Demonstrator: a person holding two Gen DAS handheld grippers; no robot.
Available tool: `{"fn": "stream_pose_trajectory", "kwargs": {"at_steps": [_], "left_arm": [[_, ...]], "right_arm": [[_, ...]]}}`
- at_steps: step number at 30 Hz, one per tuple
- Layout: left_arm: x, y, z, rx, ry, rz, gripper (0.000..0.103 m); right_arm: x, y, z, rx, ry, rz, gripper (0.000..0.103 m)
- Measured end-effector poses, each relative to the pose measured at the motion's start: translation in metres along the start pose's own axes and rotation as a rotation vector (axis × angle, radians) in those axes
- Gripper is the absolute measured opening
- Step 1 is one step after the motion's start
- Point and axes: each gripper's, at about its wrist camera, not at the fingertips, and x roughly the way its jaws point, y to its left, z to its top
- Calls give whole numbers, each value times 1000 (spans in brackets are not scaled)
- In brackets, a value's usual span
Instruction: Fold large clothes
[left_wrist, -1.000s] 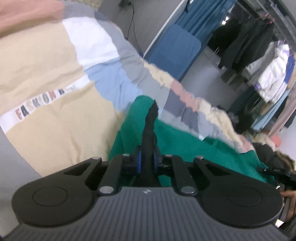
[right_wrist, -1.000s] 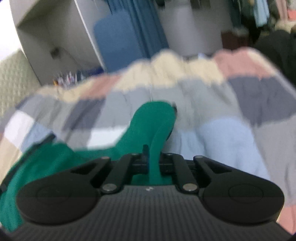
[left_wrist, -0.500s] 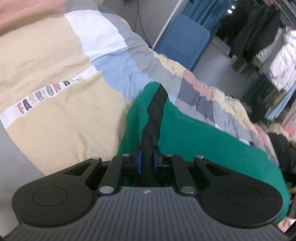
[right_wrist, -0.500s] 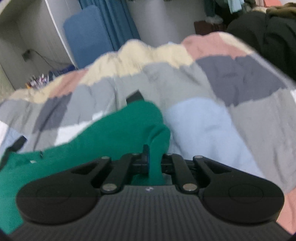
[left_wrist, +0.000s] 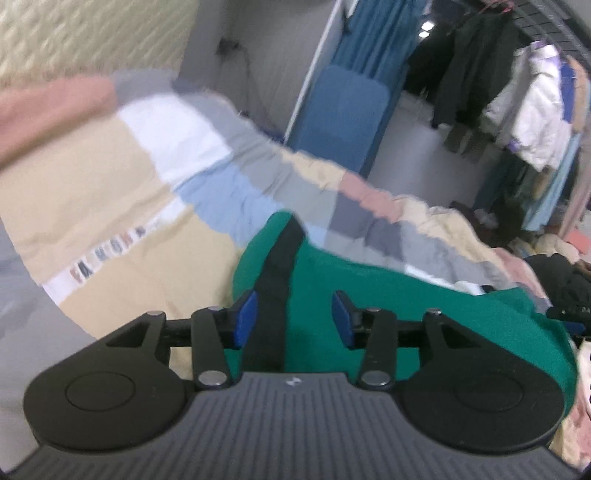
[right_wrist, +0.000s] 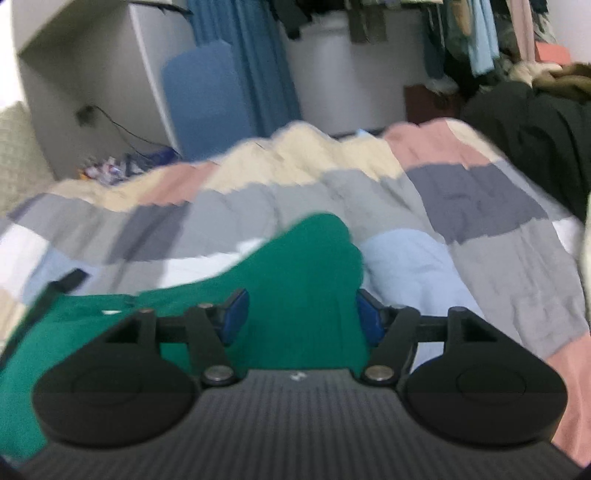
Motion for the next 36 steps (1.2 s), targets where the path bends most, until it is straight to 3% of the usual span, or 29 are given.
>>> {"fn": "stream_pose_trajectory", "kwargs": {"at_steps": [4, 9, 13, 16, 19, 23, 27, 32, 36], "left_arm": [[-28, -22, -4, 60, -43, -30, 54], [-34, -44, -17, 66, 10, -87, 54], [-27, -60, -27, 89, 41, -108, 54], [-20, -62, -33, 80, 46, -83, 54], [-7, -64, -39, 83, 95, -81, 54], [8, -63, -49, 132, 132, -60, 54], [17, -59, -50, 115, 164, -56, 54], [20, -58, -50, 116, 164, -54, 54], [18, -57, -49, 108, 164, -56, 54]], "right_arm": [[-36, 20, -3, -12, -33, 50, 65], [-65, 52, -22, -60, -25, 155, 65], [-65, 75, -41, -82, 20, 213, 65], [-55, 91, -56, -121, 71, 236, 63], [-45, 101, -64, -186, 83, 194, 63], [-38, 105, -70, -201, 97, 181, 66], [-35, 106, -76, -209, 102, 172, 66], [-46, 95, -75, -93, 111, 195, 66], [-64, 77, -79, 91, 152, 206, 63]]}}
